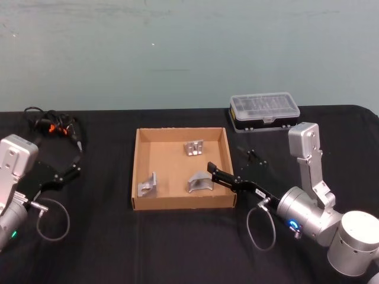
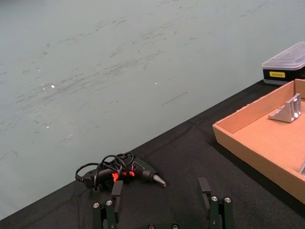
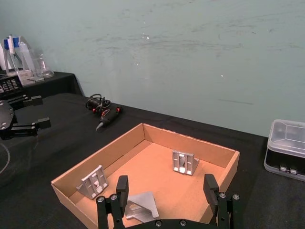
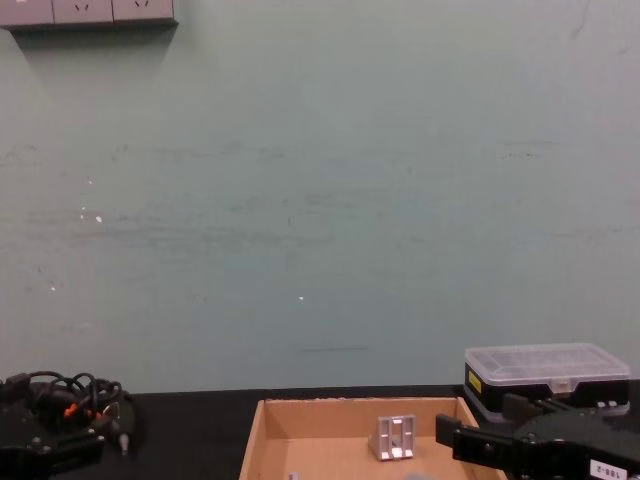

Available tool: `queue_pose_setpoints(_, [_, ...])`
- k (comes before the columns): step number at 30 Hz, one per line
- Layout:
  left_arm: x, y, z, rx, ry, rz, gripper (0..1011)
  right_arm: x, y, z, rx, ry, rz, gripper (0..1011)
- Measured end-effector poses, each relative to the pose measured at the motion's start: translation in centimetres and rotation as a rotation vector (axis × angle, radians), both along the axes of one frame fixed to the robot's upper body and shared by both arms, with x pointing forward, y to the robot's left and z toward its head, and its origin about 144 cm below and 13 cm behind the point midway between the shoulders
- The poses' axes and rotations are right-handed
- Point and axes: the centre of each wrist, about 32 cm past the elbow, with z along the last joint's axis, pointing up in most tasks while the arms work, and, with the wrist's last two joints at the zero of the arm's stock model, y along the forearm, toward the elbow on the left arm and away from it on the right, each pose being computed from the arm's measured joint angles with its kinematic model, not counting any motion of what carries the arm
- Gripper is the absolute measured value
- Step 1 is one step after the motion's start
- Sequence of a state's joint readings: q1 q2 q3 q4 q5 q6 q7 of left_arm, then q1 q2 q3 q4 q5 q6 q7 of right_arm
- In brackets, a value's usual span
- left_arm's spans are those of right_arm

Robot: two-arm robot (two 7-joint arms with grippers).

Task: Use one hand to pick up the angle iron from the table and place it into the box.

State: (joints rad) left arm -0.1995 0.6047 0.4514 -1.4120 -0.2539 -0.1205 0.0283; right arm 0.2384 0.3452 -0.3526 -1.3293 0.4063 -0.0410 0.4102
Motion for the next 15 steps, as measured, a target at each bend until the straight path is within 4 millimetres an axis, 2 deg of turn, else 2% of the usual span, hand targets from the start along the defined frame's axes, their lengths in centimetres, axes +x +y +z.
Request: queue_pose_setpoints(15, [0.00, 0.00, 0.00, 0.000, 0.000, 0.000, 1000, 0.02, -0.02, 0.00, -0.001, 0.000, 0.000, 1004])
